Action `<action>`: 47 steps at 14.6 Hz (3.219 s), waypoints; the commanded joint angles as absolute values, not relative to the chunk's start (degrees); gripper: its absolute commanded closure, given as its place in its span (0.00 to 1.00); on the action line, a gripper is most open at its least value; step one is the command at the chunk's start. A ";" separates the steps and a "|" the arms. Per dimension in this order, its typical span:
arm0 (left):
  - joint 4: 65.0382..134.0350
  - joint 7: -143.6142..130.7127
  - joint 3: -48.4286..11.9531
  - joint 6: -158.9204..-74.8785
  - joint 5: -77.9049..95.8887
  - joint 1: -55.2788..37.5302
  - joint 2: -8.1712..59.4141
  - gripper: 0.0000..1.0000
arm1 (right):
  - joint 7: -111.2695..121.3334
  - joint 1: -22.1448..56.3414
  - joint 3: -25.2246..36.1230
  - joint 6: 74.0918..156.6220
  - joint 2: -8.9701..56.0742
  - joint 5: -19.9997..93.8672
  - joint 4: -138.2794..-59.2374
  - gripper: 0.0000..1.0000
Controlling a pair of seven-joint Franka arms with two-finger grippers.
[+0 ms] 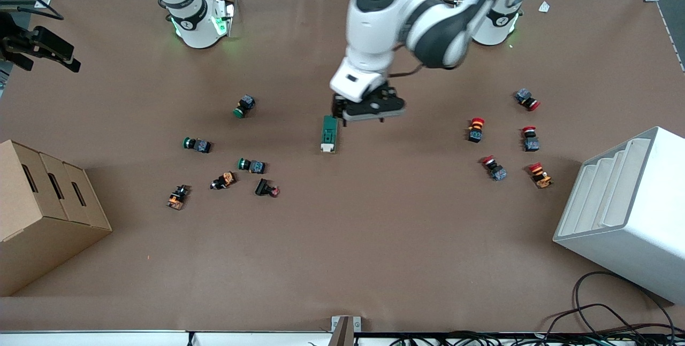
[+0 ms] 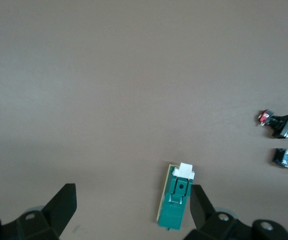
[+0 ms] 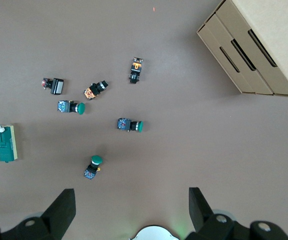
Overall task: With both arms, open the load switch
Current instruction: 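Move the left gripper over the green load switch, then lower the left gripper onto the switch while the right gripper reaches over, then position the right gripper fingers at the white lever of the switch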
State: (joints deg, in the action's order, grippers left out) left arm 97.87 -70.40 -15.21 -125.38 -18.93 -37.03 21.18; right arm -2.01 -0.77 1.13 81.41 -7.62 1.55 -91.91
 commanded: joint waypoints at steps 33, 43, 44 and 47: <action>109.16 -147.31 -14.77 -117.87 -103.27 -59.67 47.20 0.01 | -96.57 34.26 0.97 109.06 34.25 11.34 -85.18 0.00; 108.72 -147.74 -14.77 -113.03 -102.83 -61.08 48.16 0.00 | -106.17 38.58 0.88 116.02 43.33 14.93 -83.23 0.00; 108.72 -148.61 -14.77 -112.94 -102.83 -61.08 48.16 0.00 | -106.52 39.37 0.88 115.93 43.50 16.16 -83.23 0.00; 108.63 -150.64 -14.77 -112.94 -103.27 -61.87 48.60 0.00 | -108.97 40.78 0.88 115.75 44.47 18.10 -83.41 0.00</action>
